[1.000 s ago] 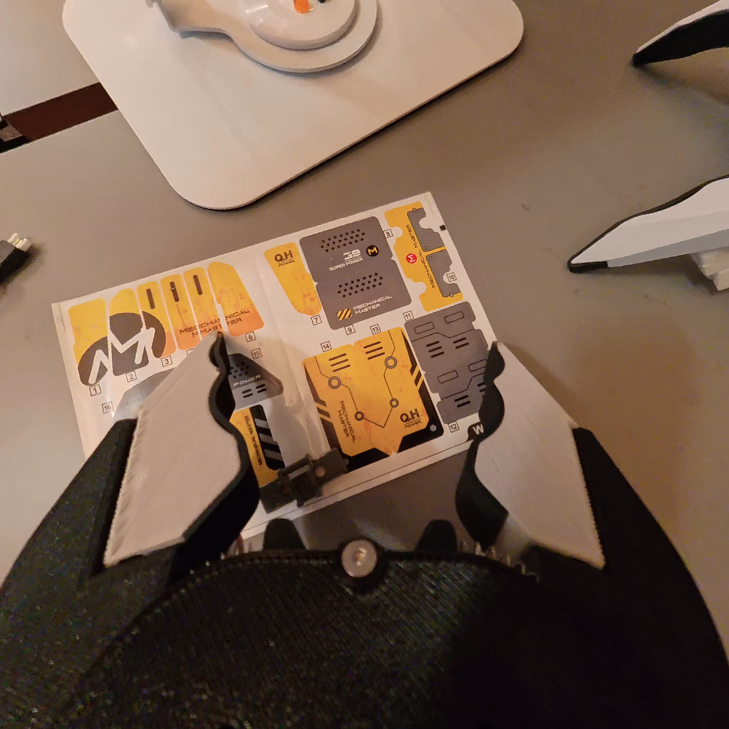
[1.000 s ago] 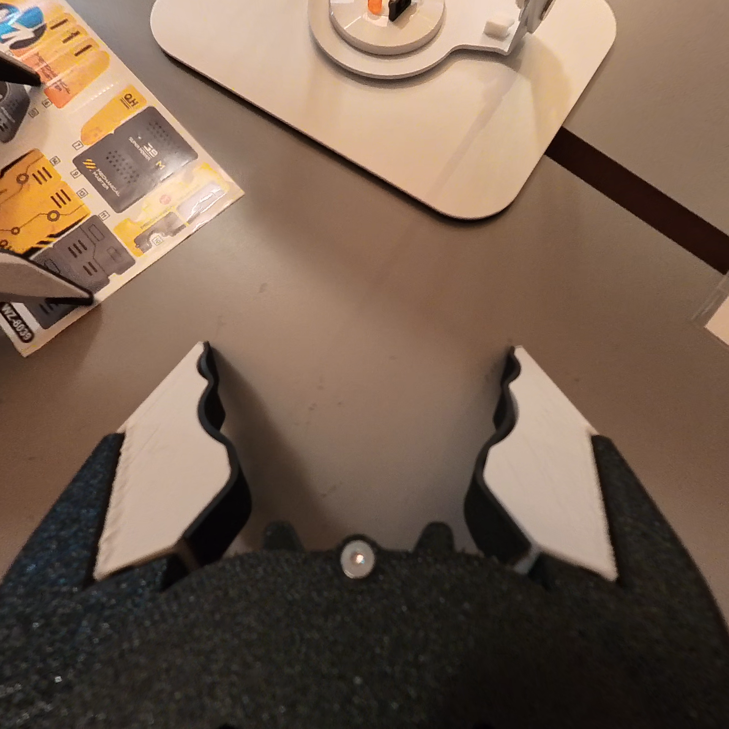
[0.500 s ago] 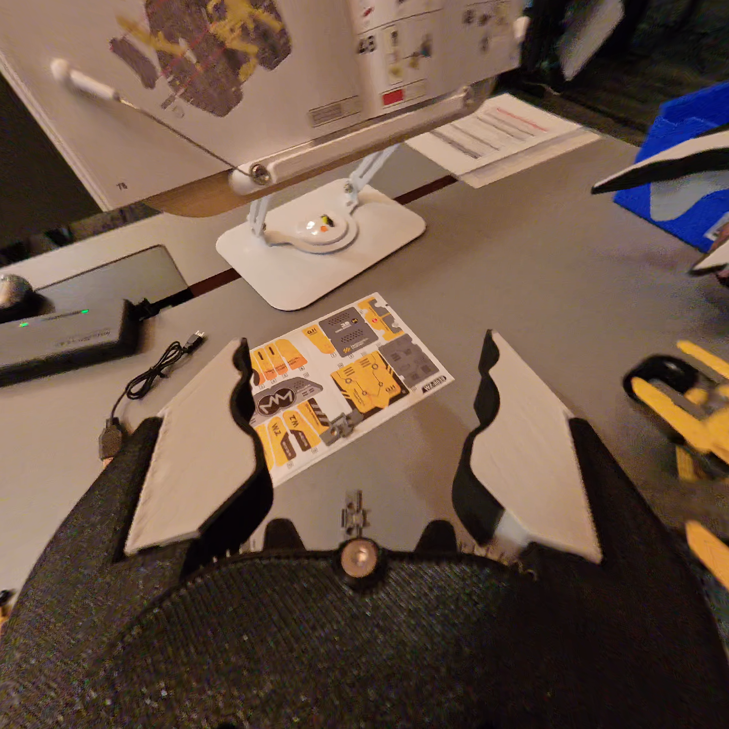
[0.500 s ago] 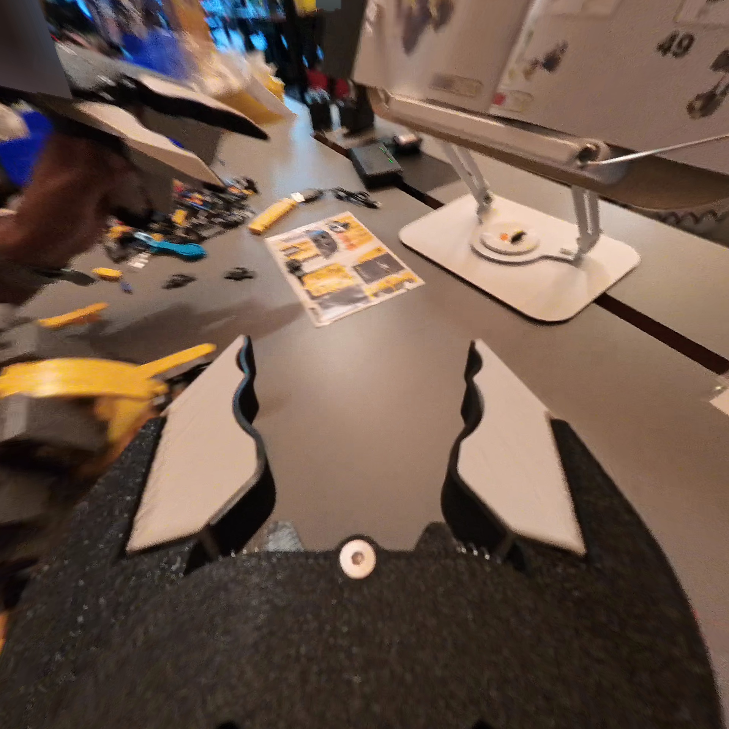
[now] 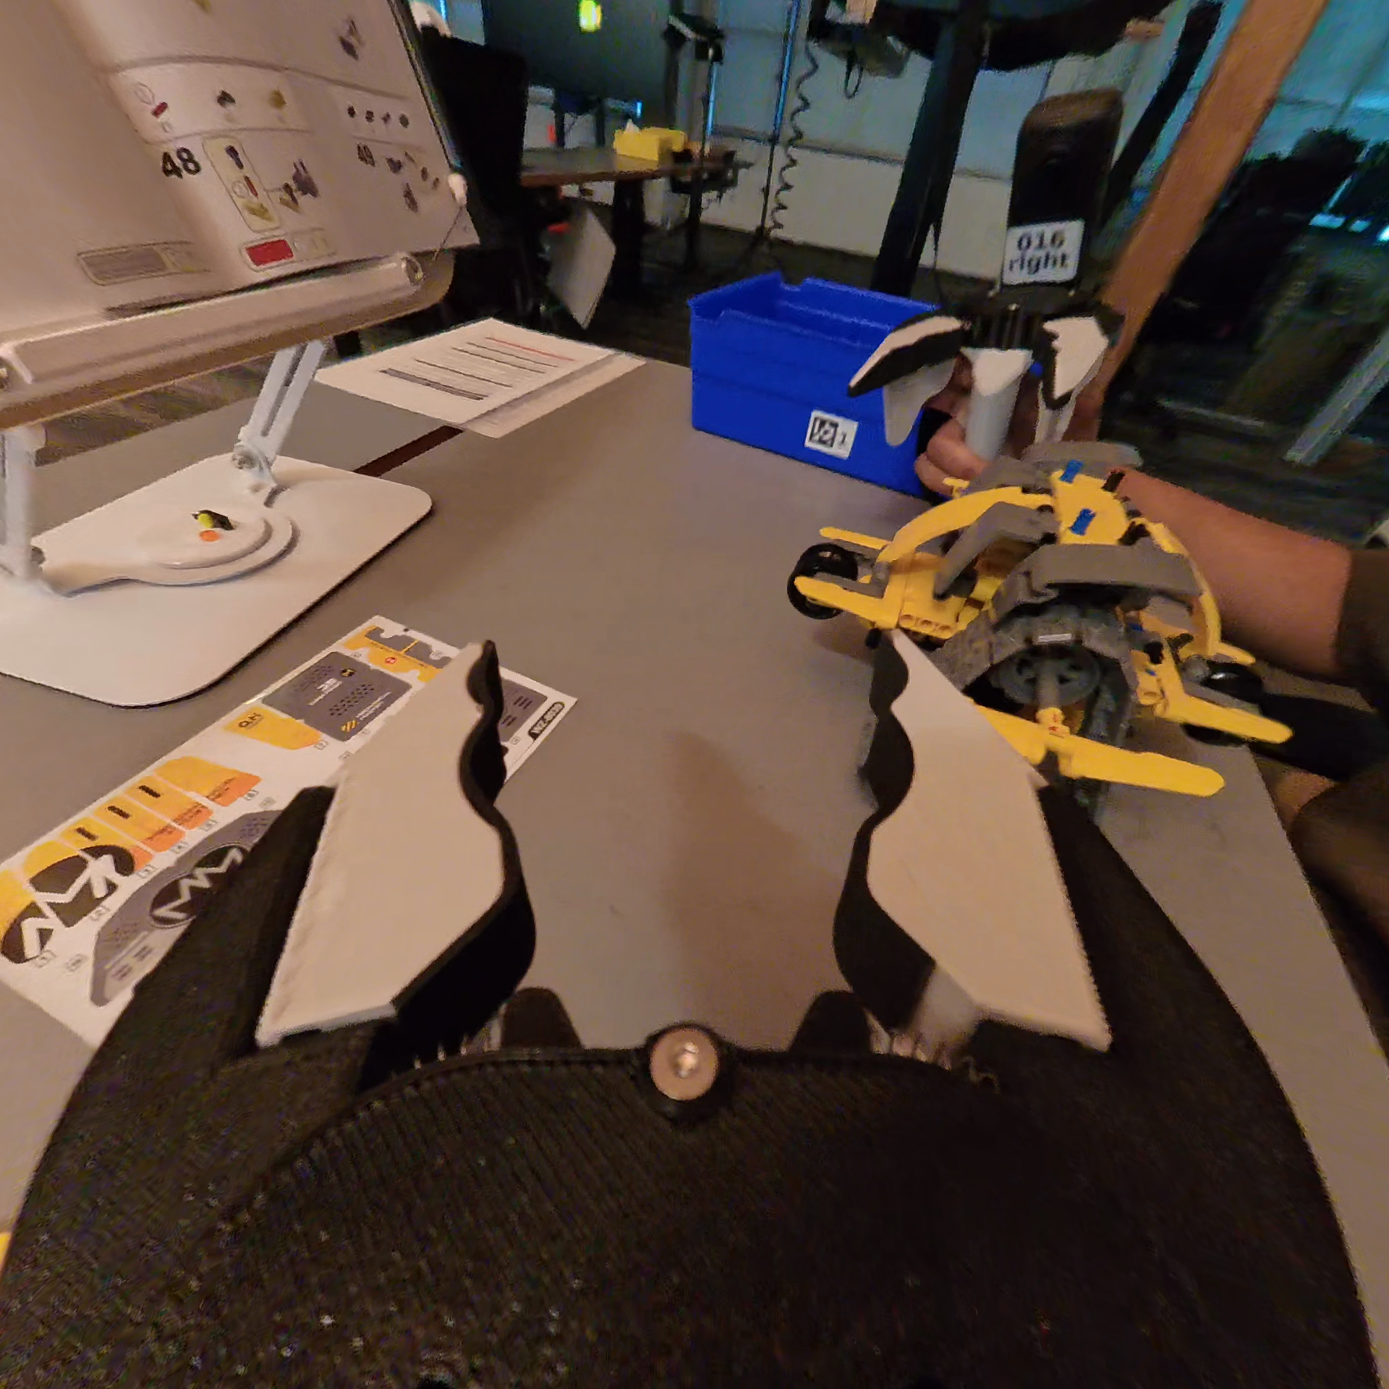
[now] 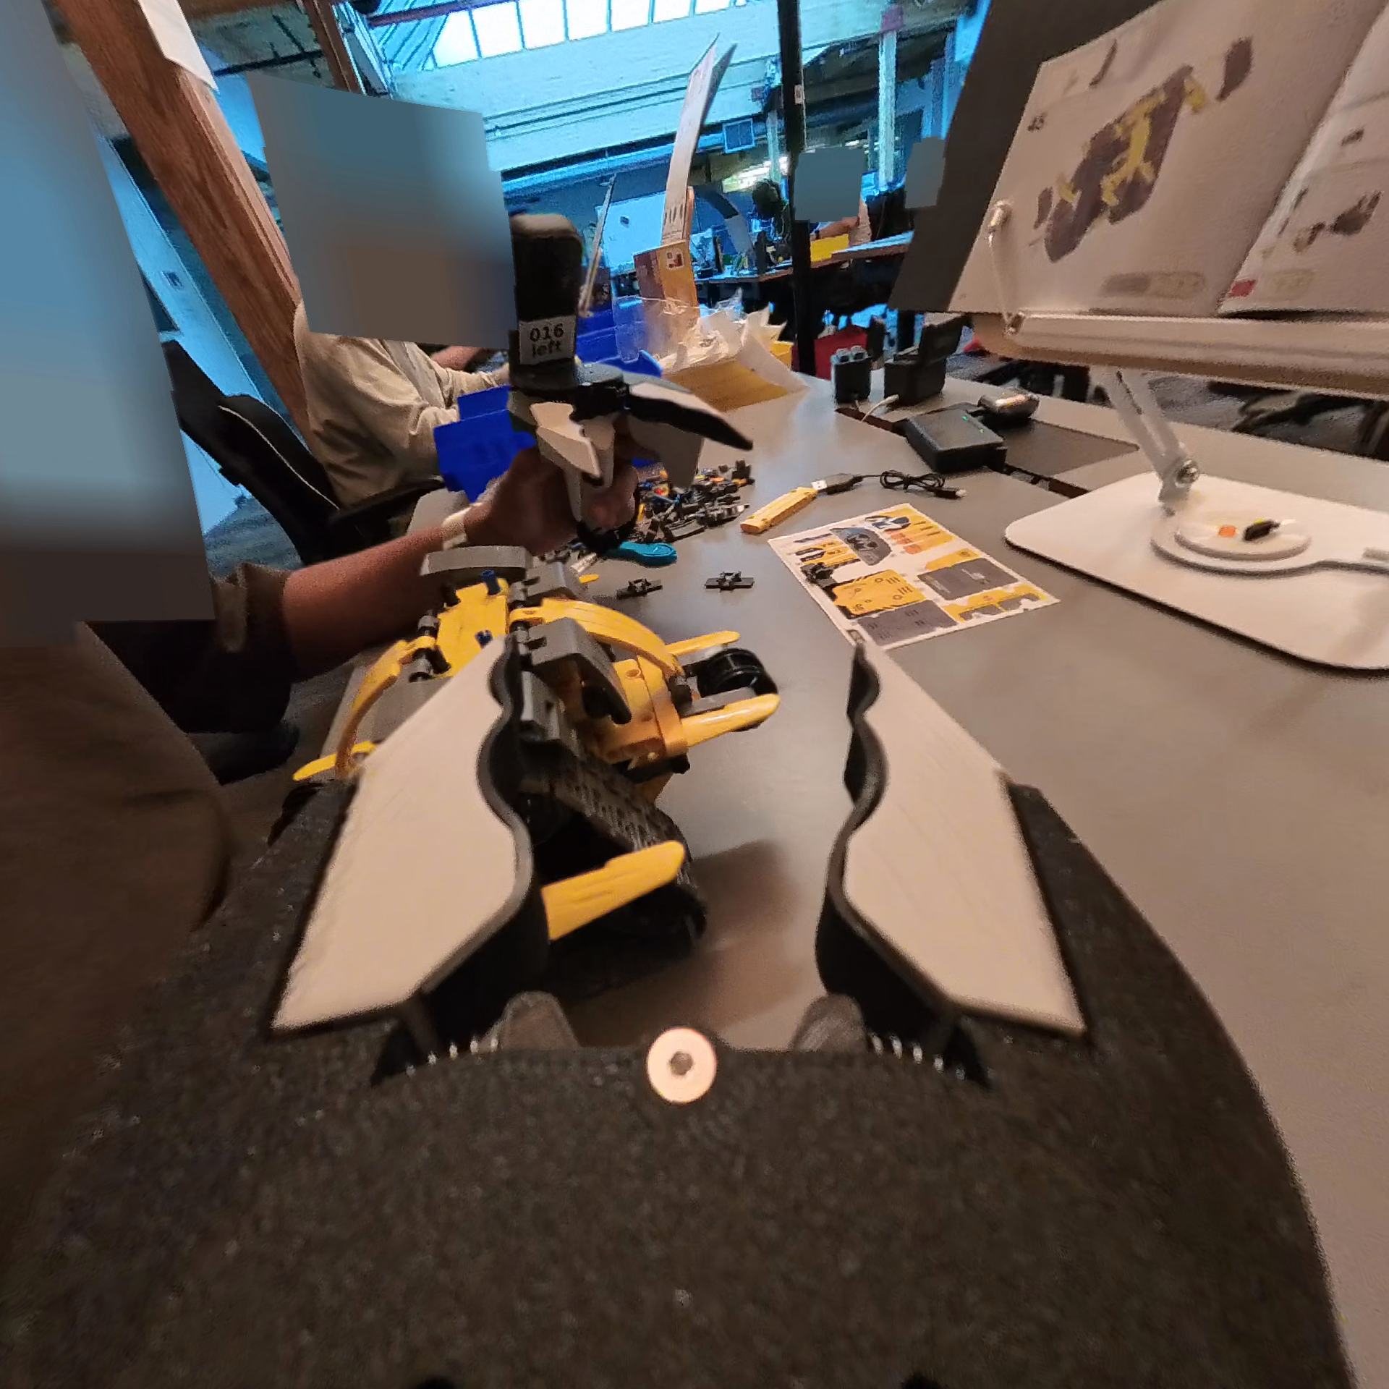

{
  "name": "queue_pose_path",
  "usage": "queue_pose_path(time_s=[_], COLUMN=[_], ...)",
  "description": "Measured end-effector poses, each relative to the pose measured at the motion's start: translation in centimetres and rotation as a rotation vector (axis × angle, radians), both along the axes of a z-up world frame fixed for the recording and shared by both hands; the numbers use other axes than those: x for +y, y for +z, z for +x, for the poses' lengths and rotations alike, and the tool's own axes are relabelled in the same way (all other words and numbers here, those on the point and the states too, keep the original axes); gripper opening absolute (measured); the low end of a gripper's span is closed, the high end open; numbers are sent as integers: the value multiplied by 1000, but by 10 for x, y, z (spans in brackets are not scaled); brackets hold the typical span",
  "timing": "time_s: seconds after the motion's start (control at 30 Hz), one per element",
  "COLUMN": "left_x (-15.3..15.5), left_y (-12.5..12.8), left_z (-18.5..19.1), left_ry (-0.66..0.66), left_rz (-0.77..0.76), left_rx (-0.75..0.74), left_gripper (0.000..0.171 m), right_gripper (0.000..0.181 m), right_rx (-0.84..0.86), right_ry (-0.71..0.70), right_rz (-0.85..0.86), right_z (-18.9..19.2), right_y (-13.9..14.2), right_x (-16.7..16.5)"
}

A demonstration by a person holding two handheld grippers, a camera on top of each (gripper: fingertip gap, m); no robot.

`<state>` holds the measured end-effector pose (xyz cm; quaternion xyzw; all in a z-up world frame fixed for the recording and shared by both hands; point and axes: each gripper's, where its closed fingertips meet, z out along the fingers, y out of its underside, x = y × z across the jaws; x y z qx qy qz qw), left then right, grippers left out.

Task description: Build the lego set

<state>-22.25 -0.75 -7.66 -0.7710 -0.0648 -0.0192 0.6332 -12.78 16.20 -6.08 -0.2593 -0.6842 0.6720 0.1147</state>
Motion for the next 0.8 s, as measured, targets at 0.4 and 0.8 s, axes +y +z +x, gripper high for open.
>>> queue_pose_path(time_s=[0.4,0.8], left_x=[-5,2], left_y=[24,17], left_z=[7,9], left_ry=[-47,-50], left_rz=[167,147], left_rx=[-138,-173], left_gripper=[101,106], right_gripper=[79,83], right_rx=[19,23], right_ry=[-3,-37], right_rz=[-7,-26], right_z=[-6,-10], right_y=[-6,-4], right_x=[-6,-4])
